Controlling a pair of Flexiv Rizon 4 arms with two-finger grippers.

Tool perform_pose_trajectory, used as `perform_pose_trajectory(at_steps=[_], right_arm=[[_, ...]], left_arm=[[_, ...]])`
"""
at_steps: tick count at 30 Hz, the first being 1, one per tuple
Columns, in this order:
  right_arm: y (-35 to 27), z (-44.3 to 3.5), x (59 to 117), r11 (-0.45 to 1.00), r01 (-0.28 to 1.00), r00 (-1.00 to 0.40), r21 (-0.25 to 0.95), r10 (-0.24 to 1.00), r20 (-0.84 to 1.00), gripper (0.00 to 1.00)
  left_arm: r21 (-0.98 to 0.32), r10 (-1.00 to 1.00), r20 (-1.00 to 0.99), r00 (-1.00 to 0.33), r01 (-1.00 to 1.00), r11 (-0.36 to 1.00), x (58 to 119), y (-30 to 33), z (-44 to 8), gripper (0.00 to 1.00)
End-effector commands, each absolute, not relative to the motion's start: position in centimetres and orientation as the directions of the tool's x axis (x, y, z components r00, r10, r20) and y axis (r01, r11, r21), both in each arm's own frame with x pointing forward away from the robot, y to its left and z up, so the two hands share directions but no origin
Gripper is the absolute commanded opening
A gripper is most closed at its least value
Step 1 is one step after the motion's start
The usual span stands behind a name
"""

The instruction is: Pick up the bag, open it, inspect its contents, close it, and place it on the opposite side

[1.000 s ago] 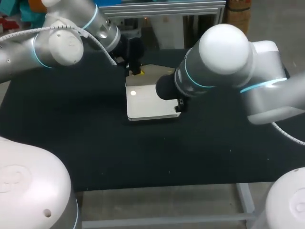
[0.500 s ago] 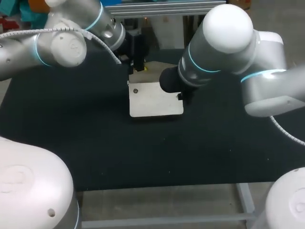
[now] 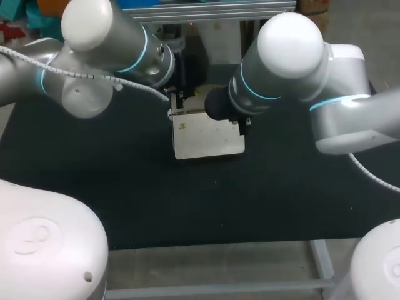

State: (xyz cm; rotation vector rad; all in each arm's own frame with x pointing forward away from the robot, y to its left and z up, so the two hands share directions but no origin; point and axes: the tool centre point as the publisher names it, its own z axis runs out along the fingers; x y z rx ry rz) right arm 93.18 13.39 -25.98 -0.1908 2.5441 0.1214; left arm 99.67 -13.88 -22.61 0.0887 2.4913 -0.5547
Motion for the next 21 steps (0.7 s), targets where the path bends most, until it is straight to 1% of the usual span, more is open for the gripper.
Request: perform_pose_trajectory(at_steps=[1,9,21], right_arm=[[13.1,-25.6,93.2,0.986,-0.158,-0.809,0.047,-0.102,-0.579,0.00],[12.8,-25.2,94.5,0.986,-0.154,-0.786,0.063,-0.084,-0.613,0.00],[13.6,-26.7,96.4,0.980,-0.181,-0.763,0.077,-0.091,-0.639,0.00]], left_arm=[[-0.390,-0.069,-0.563,-0.824,0.192,0.901,99.4,-13.4,-22.4,0.00],[-0.406,-0.052,-0.551,-0.833,0.212,0.889,99.1,-13.8,-21.6,0.00],[-0.436,-0.039,-0.474,-0.880,0.196,0.878,98.9,-13.9,-21.5,0.00]])
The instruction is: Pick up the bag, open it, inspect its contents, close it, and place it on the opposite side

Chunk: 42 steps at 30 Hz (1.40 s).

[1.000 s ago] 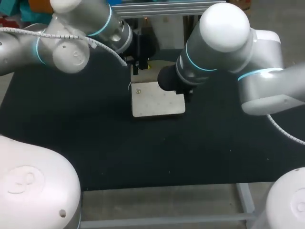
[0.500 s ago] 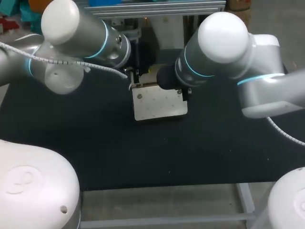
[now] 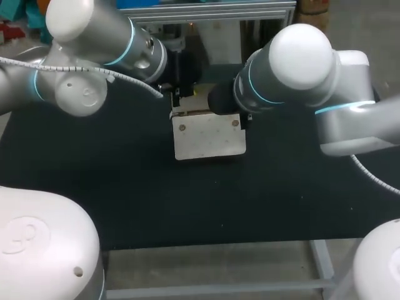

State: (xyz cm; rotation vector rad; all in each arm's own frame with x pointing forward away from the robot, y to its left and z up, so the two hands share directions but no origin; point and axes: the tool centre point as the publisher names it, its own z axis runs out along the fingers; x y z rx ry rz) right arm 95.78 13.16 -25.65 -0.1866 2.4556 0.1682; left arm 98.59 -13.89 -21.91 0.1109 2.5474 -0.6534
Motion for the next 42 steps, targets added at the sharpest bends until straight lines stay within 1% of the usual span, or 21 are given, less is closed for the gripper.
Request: perform_pose_trajectory(at_steps=[1,13,22,42], right_arm=[[13.7,-26.8,96.6,0.980,-0.184,-0.763,0.075,-0.094,-0.639,0.00],[14.7,-27.9,98.0,0.978,-0.200,-0.749,0.056,-0.116,-0.653,0.00],[15.4,-29.1,98.7,0.977,-0.209,-0.764,0.048,-0.133,-0.631,0.00],[15.3,-31.3,98.2,0.976,-0.211,-0.799,0.049,-0.143,-0.584,0.00]], left_arm=[[-0.438,-0.039,-0.470,-0.882,0.194,0.878,99.0,-13.9,-21.5,0.00],[-0.463,-0.032,-0.414,-0.909,0.180,0.868,99.1,-14.1,-21.5,0.00],[-0.488,-0.049,-0.389,-0.920,0.161,0.858,99.4,-13.8,-21.5,0.00],[-0.530,-0.087,-0.368,-0.926,0.132,0.837,99.9,-13.3,-21.3,0.00]])
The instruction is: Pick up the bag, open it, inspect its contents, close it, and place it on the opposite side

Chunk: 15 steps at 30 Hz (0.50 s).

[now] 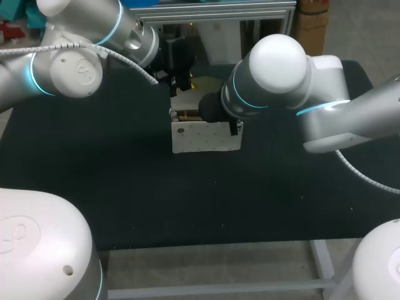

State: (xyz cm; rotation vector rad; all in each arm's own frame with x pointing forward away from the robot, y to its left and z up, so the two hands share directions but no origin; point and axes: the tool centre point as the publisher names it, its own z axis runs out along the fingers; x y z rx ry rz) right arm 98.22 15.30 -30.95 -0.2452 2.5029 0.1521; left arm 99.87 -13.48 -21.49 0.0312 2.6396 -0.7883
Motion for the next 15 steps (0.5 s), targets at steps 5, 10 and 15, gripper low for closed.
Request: perform_pose_trajectory(at_steps=[5,10,15], right_arm=[[15.3,-31.7,98.0,0.976,-0.211,-0.807,0.047,-0.147,-0.572,0.00],[15.5,-32.2,97.8,0.975,-0.218,-0.821,0.039,-0.162,-0.547,0.00],[15.7,-32.8,97.7,0.973,-0.228,-0.845,0.036,-0.180,-0.503,0.00]], left_arm=[[-0.535,-0.089,-0.369,-0.925,0.133,0.834,99.8,-13.3,-21.4,0.00],[-0.541,-0.087,-0.373,-0.924,0.140,0.829,99.4,-13.3,-21.2,0.00],[-0.546,-0.087,-0.375,-0.923,0.145,0.825,99.2,-13.3,-21.2,0.00]])
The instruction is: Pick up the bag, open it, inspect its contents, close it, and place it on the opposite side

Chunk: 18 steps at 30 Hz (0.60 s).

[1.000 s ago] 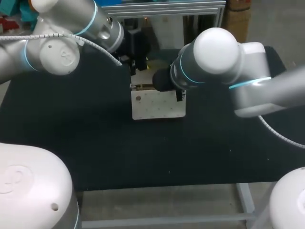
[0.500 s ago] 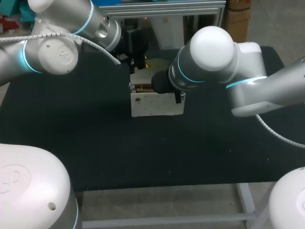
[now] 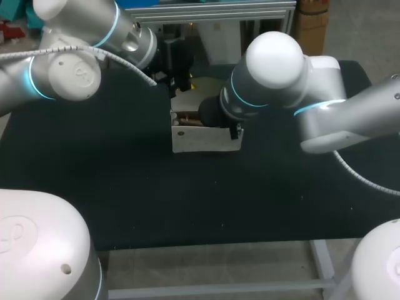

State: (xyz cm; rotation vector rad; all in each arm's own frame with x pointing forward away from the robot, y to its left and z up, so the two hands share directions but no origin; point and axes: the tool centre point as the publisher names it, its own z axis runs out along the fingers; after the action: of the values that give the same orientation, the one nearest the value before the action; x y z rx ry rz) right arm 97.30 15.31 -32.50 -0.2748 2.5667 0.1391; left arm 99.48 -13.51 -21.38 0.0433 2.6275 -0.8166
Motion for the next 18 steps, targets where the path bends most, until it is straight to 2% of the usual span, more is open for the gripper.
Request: perform_pose_trajectory(at_steps=[1,14,16,18], right_arm=[[15.7,-33.0,97.7,0.972,-0.231,-0.851,0.036,-0.184,-0.493,0.00],[16.0,-34.3,98.1,0.976,-0.212,-0.904,0.043,-0.179,-0.388,0.00],[16.0,-34.3,98.1,0.977,-0.208,-0.905,0.042,-0.176,-0.386,0.07],[16.0,-34.3,98.1,0.978,-0.204,-0.907,0.035,-0.175,-0.383,0.21]], left_arm=[[-0.547,-0.087,-0.376,-0.923,0.145,0.824,99.2,-13.3,-21.2,0.00],[-0.548,-0.077,-0.388,-0.918,0.162,0.821,98.5,-13.3,-21.5,0.00],[-0.548,-0.077,-0.389,-0.918,0.164,0.820,98.5,-13.3,-21.5,0.00],[-0.549,-0.075,-0.390,-0.918,0.166,0.819,98.5,-13.3,-21.6,0.00]])
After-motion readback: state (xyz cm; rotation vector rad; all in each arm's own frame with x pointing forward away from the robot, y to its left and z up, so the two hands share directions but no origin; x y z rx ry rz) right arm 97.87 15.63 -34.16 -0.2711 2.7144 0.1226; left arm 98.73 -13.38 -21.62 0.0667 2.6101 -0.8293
